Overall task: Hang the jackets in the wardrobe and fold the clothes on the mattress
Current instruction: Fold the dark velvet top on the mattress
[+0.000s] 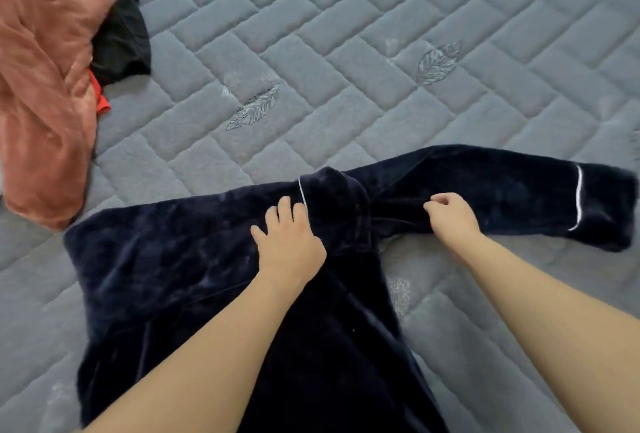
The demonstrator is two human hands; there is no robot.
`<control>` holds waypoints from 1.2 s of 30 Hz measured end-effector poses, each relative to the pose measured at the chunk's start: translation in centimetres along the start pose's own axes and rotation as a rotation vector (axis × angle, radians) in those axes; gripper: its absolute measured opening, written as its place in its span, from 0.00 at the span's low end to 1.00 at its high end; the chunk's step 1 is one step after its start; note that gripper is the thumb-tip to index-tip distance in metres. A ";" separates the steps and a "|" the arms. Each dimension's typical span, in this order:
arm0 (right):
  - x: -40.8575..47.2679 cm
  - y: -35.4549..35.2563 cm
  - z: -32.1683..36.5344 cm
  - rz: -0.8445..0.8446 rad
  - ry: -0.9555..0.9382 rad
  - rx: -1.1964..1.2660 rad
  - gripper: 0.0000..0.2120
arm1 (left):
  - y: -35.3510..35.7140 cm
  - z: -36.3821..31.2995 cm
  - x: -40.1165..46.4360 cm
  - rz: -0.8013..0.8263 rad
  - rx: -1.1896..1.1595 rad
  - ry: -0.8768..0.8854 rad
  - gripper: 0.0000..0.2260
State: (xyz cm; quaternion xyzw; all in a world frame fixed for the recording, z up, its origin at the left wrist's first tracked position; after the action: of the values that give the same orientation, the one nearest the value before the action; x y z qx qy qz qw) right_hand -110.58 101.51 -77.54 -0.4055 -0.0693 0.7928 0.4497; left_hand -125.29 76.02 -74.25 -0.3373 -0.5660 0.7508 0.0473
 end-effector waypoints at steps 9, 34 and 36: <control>4.1 -16.0 -8.8 -0.475 0.495 0.741 0.35 | -3.1 -16.6 2.8 -0.030 0.106 0.394 0.31; -6.2 -7.4 7.6 -0.206 -0.443 0.725 0.15 | -5.5 -1.5 4.0 0.229 -1.357 -0.162 0.11; -9.1 -3.2 9.6 -0.105 -0.514 0.584 0.11 | -5.2 3.2 3.3 0.226 -1.409 -0.241 0.11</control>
State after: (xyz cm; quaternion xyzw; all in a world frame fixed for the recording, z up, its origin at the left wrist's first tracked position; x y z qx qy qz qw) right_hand -112.82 98.81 -64.42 -0.0447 0.0280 0.8308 0.5541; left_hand -131.22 76.75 -70.70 -0.2589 -0.8784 0.2400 -0.3220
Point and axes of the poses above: each hand's wrist, its own x-axis towards the middle knuckle, its own y-axis out of the palm, z = x × y, the point moved 7 cm from there along x, towards the middle knuckle, and after that the axes turned 15 degrees about x, right-handed, at the moved point
